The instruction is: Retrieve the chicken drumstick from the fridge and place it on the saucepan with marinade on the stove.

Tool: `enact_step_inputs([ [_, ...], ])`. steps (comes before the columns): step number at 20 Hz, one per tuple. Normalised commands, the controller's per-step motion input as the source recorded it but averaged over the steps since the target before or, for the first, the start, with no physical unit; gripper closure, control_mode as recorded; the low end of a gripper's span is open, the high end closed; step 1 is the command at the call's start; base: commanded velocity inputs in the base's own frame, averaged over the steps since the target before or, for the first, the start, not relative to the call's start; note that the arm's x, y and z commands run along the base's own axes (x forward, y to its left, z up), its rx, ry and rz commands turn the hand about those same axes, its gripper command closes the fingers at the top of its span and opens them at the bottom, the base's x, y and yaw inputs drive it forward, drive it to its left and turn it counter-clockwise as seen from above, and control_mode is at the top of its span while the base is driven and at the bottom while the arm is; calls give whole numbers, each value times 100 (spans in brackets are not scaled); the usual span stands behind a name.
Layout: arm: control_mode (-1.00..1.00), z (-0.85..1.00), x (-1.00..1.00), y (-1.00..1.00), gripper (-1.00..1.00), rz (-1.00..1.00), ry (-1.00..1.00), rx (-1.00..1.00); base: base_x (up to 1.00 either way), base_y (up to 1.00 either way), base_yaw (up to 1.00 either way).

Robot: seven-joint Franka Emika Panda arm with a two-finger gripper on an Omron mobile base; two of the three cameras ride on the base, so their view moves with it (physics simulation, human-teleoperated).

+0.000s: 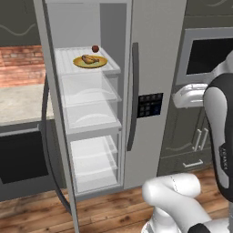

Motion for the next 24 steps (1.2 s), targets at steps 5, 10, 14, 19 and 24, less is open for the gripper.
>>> enact_step_inputs([
  [5, -100, -24, 0, -10, -100, 0, 0, -7, 0, 0, 0],
  [10, -100, -10, 0, 0, -100, 0, 0, 0, 0, 0, 0],
  [14, -100, -14, 0, 0, -100, 0, 0, -1, 0, 0, 0],
  [19, -100, -4, 0, 0, -100, 0, 0, 0, 0, 0, 0],
  [24, 100, 0, 0, 0, -100, 0, 0, 0, 8, 0, 0],
])
